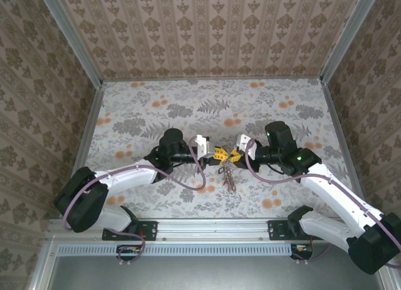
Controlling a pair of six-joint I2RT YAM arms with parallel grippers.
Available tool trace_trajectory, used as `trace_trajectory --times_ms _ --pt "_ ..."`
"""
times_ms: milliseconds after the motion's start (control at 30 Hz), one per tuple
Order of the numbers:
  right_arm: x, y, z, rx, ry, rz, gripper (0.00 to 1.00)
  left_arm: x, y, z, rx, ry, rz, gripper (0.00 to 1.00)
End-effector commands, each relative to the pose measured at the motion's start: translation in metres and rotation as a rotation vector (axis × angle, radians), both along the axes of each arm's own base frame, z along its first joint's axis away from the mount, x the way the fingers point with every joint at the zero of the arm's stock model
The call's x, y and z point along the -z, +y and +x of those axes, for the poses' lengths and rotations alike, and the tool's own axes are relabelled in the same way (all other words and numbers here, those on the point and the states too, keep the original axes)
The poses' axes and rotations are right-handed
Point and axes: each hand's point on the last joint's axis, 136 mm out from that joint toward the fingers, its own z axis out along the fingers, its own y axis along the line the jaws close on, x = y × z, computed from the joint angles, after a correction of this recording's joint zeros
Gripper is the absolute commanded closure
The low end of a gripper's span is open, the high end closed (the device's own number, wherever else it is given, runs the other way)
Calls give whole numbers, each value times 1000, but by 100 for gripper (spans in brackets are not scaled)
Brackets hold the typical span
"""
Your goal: Put the keys on the keyring
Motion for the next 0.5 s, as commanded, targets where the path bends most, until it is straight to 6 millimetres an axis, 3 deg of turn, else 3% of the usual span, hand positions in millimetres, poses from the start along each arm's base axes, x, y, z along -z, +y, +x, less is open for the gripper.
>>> trace_trajectory --times_ms 0,367,467 --pt "-13 9 -1 -41 10 54 81 -28 -1 -7 26 -54 -99 100" --pt "-26 20 -7 -135 -16 136 90 -26 -6 -7 9 -66 -141 100" --pt "-28 17 -9 -137 -36 128 100 -22 -4 -2 -13 -59 -130 100"
